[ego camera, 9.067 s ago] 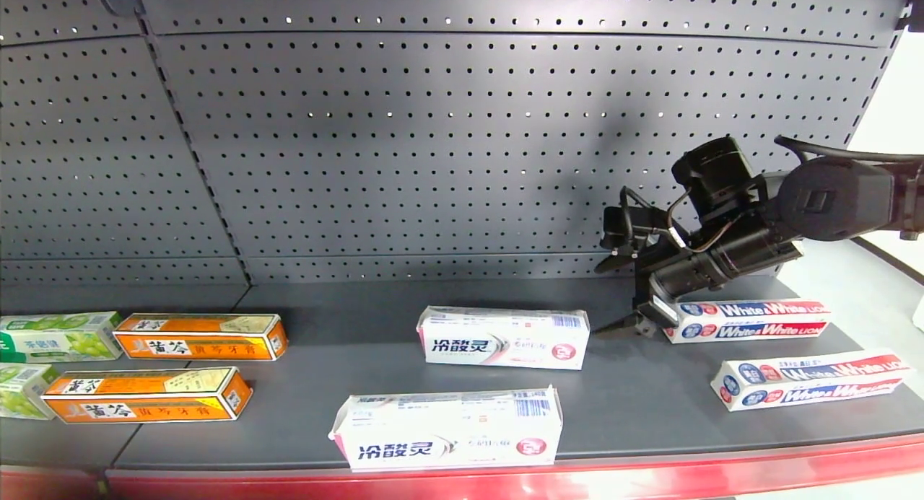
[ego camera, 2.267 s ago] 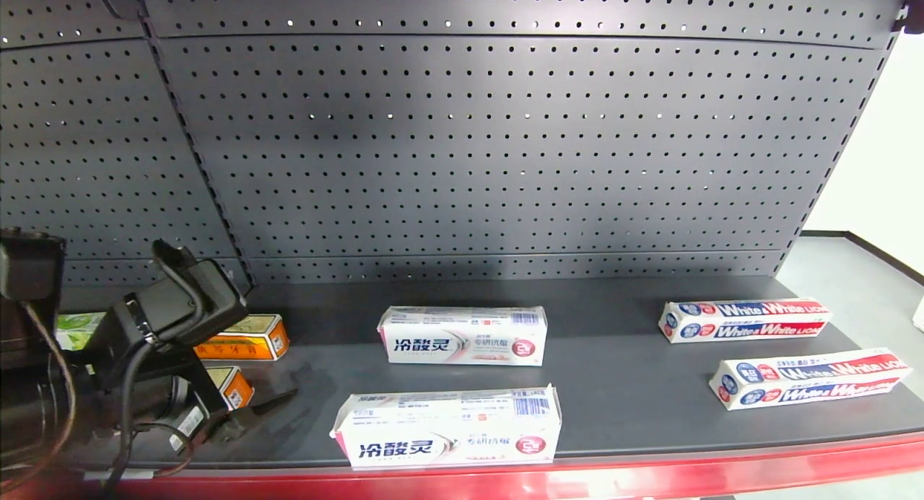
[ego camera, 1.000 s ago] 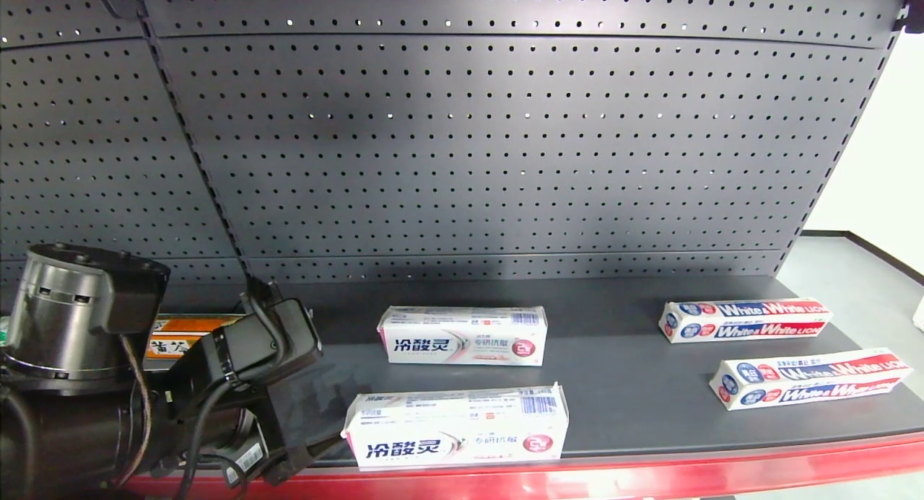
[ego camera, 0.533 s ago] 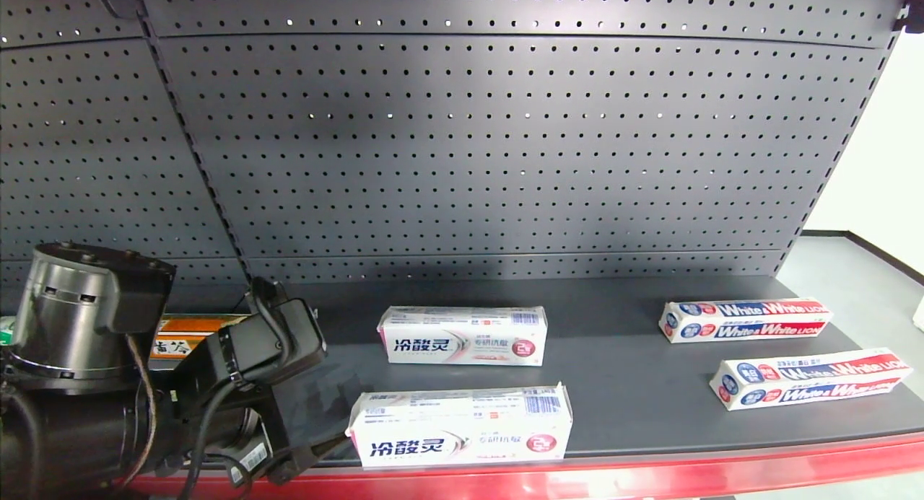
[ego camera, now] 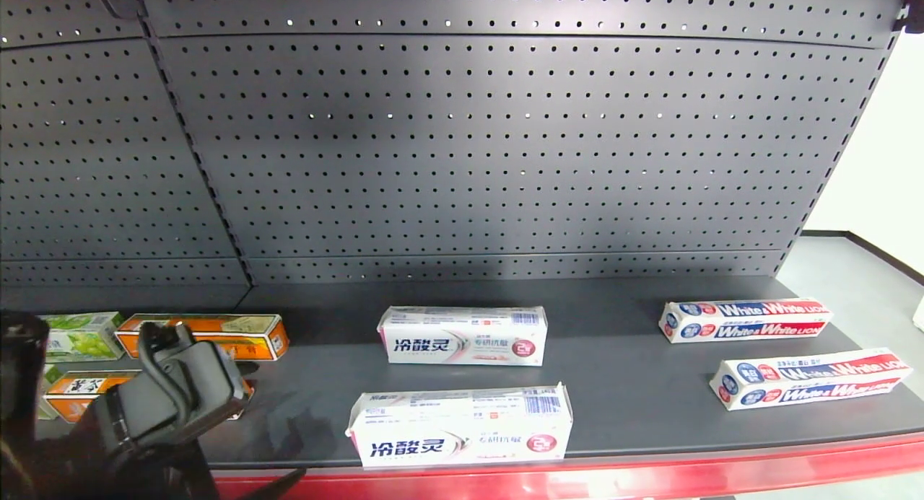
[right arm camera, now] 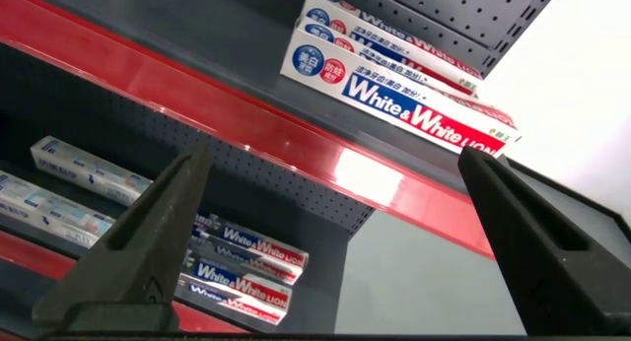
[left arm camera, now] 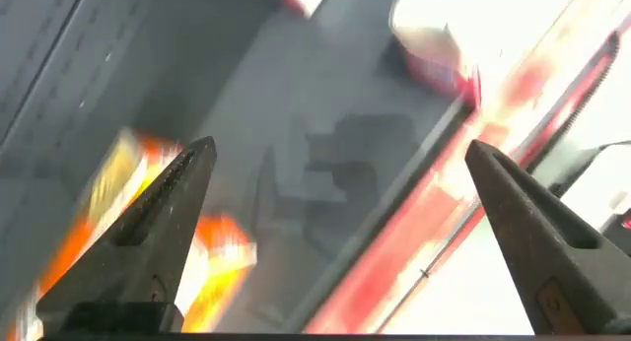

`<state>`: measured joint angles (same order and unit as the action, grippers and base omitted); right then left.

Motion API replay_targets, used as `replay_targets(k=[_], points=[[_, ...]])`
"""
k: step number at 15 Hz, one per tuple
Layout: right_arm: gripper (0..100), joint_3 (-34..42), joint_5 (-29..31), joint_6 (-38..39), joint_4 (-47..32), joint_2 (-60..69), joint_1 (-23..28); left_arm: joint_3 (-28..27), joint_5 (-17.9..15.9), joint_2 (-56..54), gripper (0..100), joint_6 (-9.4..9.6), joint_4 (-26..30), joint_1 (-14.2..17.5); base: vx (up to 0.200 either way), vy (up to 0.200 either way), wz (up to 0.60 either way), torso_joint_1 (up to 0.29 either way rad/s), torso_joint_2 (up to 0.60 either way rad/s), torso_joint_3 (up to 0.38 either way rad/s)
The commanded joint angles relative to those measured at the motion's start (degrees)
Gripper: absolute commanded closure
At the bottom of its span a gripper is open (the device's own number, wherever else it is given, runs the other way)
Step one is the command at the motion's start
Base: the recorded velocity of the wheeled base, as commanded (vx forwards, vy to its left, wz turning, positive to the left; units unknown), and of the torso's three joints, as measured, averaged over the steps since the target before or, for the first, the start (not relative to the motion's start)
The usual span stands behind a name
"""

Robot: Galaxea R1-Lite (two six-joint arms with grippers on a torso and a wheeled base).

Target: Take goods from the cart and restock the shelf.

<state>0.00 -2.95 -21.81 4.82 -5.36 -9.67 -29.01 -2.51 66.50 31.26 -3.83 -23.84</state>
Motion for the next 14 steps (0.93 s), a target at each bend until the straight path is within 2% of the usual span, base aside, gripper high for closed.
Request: replay_targets(k=[1,2,5,7,9,14], points=[[0,0.00,0.14,0.10,0.02,-0.17,0.00,4.58,0.93,-6.38,0,-1.20,-2.15,2.49,0.000,0.000,0.00,0.000,0.00,0.000],[0,0.00,-0.30,1.07,0.02,-0.17,0.00,5.02,1.63,-5.94,0,-2.96,-4.61,2.49,0.000,0.000,0.00,0.000,0.00,0.000],[0,0.00,-1.27,5.20,-0.16,-0.17,0.00,-0.34,3.83,-3.48,0,-2.87,-7.42,1.52,0.000,0.000,0.00,0.000,0.00,0.000],[0,0.00,-1.53,4.85,-0.51,-0.17,0.00,-4.74,5.32,-0.93,0,-2.87,-6.81,1.43,0.000,0.000,0.00,0.000,0.00,0.000],[0,-0.09,-1.36,5.20,-0.95,-0.17,0.00,-11.50,5.85,7.50,0,-2.87,-7.51,1.61,0.000,0.000,0.00,0.000,0.00,0.000],[0,0.00,-1.53,4.76,-0.86,-0.17,0.00,-13.70,7.61,14.89,0,-2.69,-7.16,0.91,0.000,0.000,0.00,0.000,0.00,0.000]])
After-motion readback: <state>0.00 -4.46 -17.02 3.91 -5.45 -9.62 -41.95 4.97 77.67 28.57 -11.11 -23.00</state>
